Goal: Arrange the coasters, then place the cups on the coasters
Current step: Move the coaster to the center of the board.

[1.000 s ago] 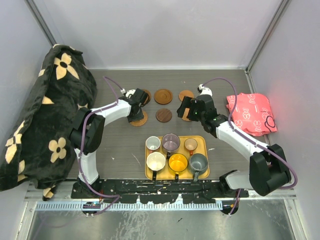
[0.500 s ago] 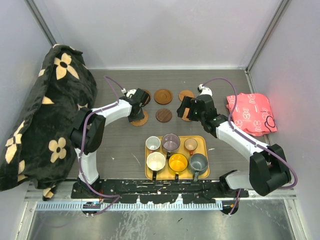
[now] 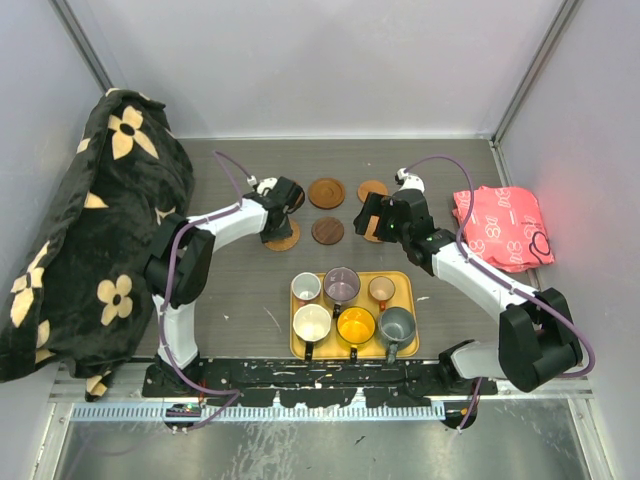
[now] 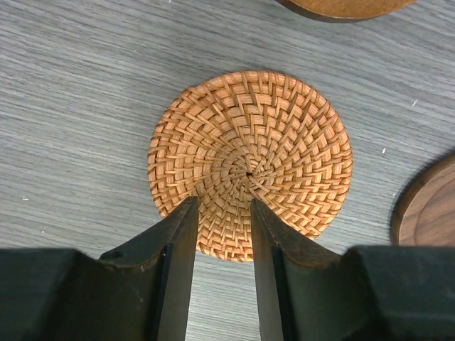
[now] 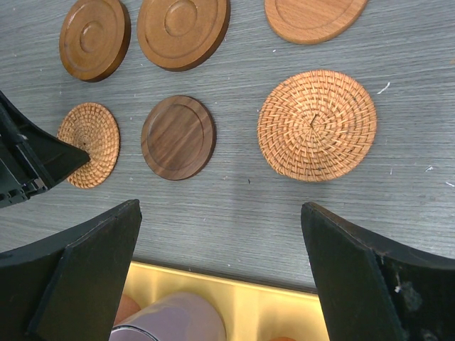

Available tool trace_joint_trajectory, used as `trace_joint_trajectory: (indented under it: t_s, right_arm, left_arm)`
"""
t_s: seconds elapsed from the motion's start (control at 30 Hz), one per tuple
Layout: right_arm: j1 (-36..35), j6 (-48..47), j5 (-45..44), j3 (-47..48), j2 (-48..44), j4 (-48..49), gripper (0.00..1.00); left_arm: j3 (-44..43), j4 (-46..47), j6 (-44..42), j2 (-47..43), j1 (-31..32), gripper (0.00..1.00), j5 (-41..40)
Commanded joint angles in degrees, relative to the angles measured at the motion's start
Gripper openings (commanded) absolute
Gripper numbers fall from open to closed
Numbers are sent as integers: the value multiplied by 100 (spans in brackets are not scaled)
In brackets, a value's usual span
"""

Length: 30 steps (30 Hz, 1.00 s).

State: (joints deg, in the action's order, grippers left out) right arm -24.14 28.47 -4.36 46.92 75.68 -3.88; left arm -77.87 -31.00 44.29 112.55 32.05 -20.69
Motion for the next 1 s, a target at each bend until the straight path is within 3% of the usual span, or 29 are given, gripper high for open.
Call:
trace_joint_trajectory:
  t_s: [0.0,0.97]
  right_arm:
    - [28,18,1,16,-103,287,99]
    - [22,20,23,-6,-132,311,99]
  left_arm:
    - [-10,-70,133,225,74,37,156]
    - [-322,-330,-196,-895,115,46,-260]
